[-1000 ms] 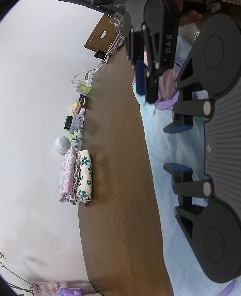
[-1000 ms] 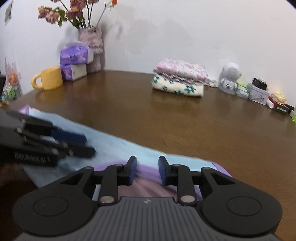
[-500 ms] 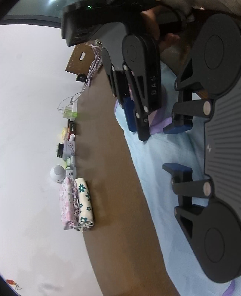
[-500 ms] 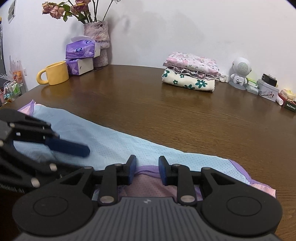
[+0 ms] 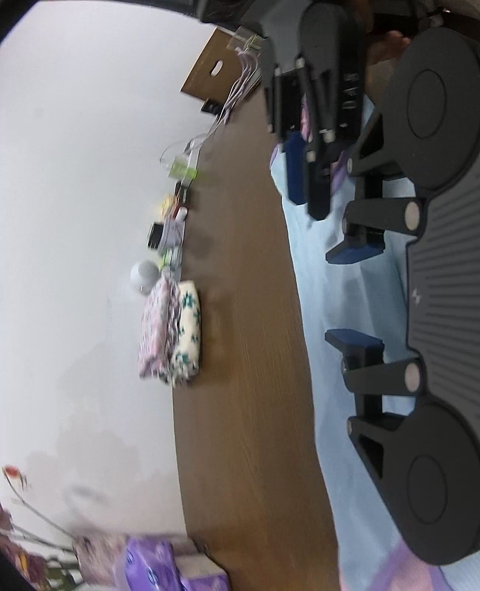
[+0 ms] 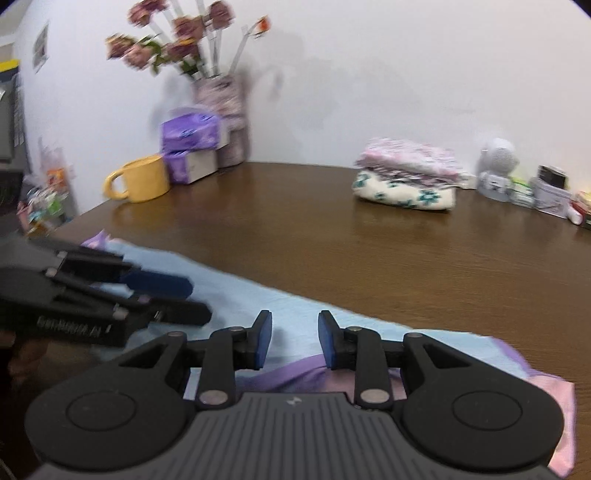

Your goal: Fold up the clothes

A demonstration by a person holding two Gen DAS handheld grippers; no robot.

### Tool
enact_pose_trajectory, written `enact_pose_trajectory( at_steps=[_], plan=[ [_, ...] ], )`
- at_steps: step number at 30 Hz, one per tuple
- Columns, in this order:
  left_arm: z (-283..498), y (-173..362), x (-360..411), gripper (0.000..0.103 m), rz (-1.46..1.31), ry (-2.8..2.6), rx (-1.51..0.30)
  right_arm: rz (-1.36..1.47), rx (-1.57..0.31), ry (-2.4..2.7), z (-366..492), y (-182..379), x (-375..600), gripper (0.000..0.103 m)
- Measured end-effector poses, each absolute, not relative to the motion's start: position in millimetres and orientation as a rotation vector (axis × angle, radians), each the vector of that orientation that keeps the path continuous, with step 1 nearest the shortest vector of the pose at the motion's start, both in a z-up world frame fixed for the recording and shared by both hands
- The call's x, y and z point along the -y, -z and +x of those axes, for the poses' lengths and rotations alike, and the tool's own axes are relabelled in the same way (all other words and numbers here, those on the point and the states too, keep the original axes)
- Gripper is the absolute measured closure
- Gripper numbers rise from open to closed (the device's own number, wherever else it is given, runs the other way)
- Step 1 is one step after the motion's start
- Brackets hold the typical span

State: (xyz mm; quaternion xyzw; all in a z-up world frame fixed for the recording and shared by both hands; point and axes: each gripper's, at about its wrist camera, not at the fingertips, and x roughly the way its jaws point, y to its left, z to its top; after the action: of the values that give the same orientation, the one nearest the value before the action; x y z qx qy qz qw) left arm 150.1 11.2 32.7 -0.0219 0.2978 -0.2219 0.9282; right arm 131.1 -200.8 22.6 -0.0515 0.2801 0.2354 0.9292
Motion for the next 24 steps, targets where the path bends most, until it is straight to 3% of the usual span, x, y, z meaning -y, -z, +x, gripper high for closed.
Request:
enact_pose_trajectory(
  at_steps=[16, 24],
  plan=[
    [139.7, -27.5, -83.6, 0.073, -0.041, 0.441, -0.635, -0.175, -0.608, -0.455, 121.2, -5.5, 182.5, 0.075],
    [142.5, -38.8, -119.0, 0.064, -0.175, 0.396, -0.608, -0.134, -0.604, -0.439, 117.9, -14.3, 180.9, 0.072]
  ],
)
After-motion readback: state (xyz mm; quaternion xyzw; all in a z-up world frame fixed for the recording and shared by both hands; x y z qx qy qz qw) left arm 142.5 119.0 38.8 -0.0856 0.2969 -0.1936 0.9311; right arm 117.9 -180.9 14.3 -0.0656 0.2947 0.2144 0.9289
